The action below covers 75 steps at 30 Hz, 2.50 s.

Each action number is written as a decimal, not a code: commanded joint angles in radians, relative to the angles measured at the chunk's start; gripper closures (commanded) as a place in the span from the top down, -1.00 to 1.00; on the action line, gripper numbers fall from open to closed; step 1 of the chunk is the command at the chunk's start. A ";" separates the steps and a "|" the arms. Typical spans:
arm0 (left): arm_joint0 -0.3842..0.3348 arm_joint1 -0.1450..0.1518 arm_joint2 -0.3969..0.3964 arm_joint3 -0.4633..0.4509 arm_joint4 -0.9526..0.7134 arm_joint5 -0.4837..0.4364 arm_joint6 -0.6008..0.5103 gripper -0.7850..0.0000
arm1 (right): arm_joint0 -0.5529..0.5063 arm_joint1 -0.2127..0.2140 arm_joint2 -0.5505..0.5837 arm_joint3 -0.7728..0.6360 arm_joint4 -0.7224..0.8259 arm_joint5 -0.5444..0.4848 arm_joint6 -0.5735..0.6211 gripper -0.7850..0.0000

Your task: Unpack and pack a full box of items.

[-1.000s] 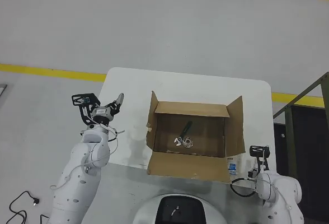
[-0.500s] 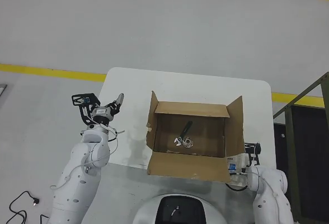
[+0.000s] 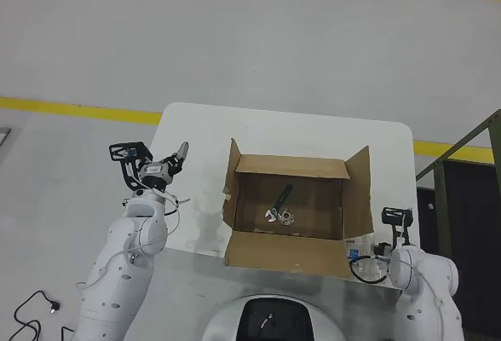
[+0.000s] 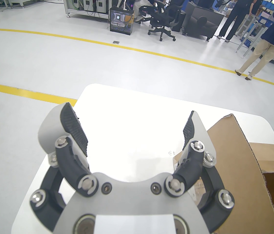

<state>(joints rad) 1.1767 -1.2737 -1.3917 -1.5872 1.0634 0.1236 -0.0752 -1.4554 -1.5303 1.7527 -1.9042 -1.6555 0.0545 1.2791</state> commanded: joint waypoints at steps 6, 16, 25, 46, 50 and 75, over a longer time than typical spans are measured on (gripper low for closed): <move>0.000 0.000 0.000 0.000 0.000 0.000 0.000 1.00 | 0.006 0.008 0.092 -0.273 0.096 -0.002 0.079 -1.00; 0.000 0.000 0.000 0.000 0.000 0.000 0.000 1.00 | 0.180 0.024 0.100 -0.446 0.232 0.001 0.186 -1.00; 0.000 0.000 0.000 0.000 0.000 0.000 0.000 1.00 | 0.281 0.037 -0.133 -0.446 0.307 -0.059 0.257 -1.00; 0.000 0.000 0.000 0.000 0.000 0.000 0.000 1.00 | 0.174 0.048 -0.318 -0.421 0.283 -0.083 0.194 -1.00; 0.000 0.000 0.000 0.000 0.000 0.000 0.000 1.00 | 0.138 0.048 -0.417 -0.369 0.248 -0.071 0.141 -1.00; 0.000 0.000 0.000 0.000 0.000 0.000 0.000 1.00 | 0.259 0.034 -0.569 0.121 0.093 0.026 -0.055 -1.00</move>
<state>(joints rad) 1.1767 -1.2737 -1.3917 -1.5872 1.0634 0.1236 -0.0752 -1.1966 -1.4961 1.1833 -1.7829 -1.5624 0.0802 1.2241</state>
